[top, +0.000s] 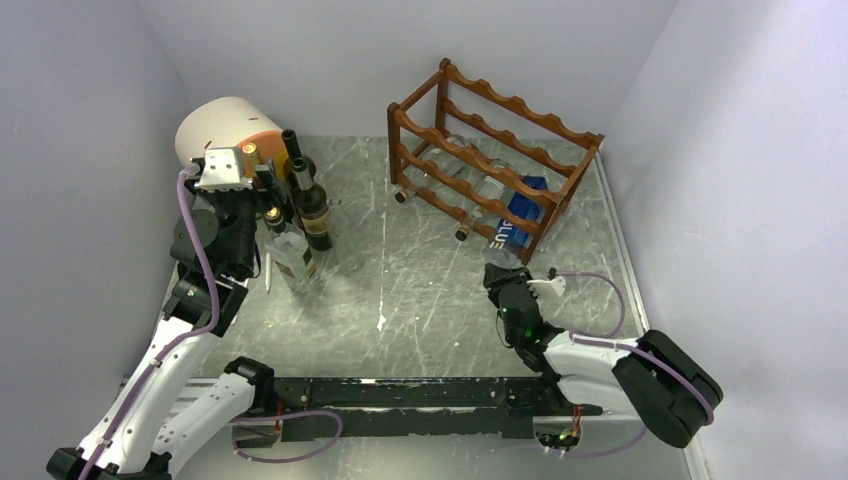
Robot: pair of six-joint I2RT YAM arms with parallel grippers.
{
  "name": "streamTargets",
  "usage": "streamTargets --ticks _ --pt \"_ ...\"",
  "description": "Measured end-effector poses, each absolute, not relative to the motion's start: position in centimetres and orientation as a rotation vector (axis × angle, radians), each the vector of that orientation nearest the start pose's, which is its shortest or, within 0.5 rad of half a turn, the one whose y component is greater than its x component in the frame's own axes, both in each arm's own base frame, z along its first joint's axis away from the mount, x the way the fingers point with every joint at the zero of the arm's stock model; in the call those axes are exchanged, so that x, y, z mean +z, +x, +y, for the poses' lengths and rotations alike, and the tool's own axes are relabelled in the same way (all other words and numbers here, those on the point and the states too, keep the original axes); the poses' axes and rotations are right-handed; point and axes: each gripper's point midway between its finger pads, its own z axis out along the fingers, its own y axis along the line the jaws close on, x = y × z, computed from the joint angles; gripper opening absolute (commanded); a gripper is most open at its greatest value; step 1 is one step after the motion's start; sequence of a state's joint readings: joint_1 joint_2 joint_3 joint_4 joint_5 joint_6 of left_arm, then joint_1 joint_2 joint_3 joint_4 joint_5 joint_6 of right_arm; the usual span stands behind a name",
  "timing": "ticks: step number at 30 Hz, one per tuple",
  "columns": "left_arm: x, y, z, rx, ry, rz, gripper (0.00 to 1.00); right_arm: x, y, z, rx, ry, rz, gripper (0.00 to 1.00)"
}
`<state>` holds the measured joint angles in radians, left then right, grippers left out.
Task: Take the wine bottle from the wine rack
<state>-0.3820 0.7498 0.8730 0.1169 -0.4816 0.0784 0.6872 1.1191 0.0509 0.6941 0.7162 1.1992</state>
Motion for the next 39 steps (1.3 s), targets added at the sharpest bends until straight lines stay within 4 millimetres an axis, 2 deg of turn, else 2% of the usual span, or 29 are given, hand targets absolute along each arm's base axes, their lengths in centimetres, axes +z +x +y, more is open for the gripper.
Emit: streamTargets --ticks 9,22,27,33,39 --pt "39.6 30.4 -3.2 0.065 -0.097 1.359 0.81 6.1 26.2 13.0 0.612 0.894 1.749 0.32" --pt "39.6 30.4 -3.2 0.063 -0.094 1.360 0.81 7.0 26.0 12.6 0.522 0.767 1.777 0.66" --pt "39.6 30.4 -3.3 0.058 -0.097 1.360 0.81 7.2 26.1 12.4 0.468 0.694 1.792 0.72" --pt "39.5 30.4 -3.3 0.056 -0.096 1.362 0.81 8.9 26.5 12.7 0.421 0.627 1.817 0.83" --pt "39.4 30.5 -3.3 0.057 -0.094 1.365 0.81 12.2 26.4 12.6 0.358 0.519 1.850 0.92"
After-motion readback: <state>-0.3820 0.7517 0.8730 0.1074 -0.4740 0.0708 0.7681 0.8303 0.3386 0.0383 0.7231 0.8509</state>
